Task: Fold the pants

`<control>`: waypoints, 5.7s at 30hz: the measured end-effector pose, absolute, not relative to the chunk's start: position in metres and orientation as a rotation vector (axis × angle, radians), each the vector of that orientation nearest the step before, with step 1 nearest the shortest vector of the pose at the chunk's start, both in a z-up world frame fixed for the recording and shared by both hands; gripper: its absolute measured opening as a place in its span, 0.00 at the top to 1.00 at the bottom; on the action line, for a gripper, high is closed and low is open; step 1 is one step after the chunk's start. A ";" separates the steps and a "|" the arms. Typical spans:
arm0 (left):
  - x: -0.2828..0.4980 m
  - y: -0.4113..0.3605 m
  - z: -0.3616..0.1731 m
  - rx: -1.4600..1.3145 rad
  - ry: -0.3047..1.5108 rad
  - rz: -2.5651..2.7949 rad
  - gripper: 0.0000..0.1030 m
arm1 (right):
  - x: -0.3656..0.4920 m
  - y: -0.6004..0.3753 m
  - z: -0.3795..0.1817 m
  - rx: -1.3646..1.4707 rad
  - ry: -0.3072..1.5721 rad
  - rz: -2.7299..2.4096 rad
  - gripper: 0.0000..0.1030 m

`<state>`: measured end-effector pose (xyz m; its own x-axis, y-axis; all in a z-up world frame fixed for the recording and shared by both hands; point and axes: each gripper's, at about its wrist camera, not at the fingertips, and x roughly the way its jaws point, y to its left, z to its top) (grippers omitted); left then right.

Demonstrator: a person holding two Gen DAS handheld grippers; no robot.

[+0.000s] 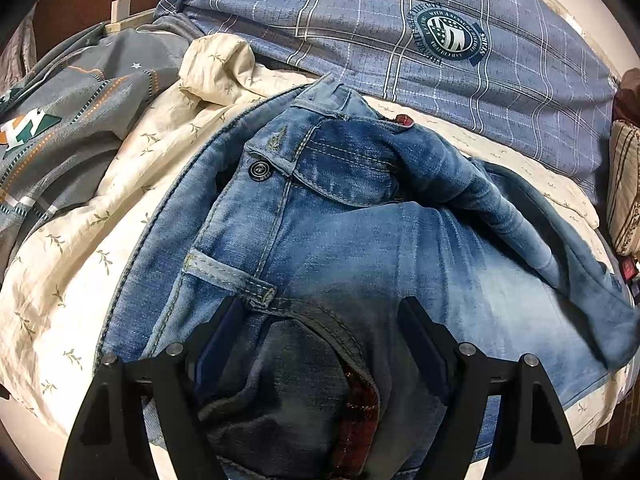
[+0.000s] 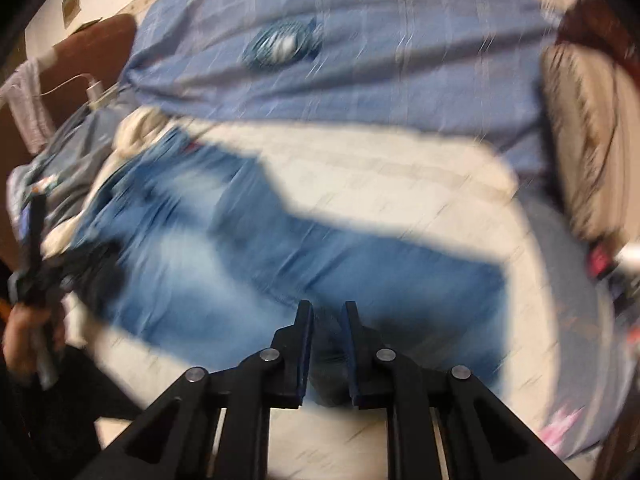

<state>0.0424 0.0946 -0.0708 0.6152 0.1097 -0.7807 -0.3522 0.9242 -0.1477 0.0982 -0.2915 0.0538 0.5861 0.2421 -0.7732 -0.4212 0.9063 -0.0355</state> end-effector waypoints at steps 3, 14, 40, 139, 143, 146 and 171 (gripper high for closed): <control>0.043 0.096 -0.071 -0.308 0.870 0.267 0.21 | 0.122 -0.293 0.071 -0.213 0.832 0.385 0.86; 0.043 0.095 -0.070 -0.307 0.869 0.265 0.21 | 0.042 -0.211 0.011 -0.430 0.919 0.672 0.00; 0.041 0.096 -0.072 -0.322 0.866 0.253 0.20 | 0.062 -0.239 -0.050 -0.324 1.075 0.571 0.91; 0.260 0.224 -0.039 -0.388 0.886 0.312 0.85 | 0.385 -0.391 -0.004 0.347 0.898 0.228 0.32; 0.263 0.232 -0.044 -0.398 0.903 0.326 0.74 | 0.409 -0.371 -0.014 0.235 0.960 0.249 0.33; 0.266 0.224 -0.045 -0.361 0.915 0.309 0.95 | 0.414 -0.360 -0.025 0.164 1.005 0.191 0.77; -0.048 0.190 -0.026 -0.634 0.701 0.089 0.92 | 0.117 -0.466 0.015 0.520 0.789 0.300 0.76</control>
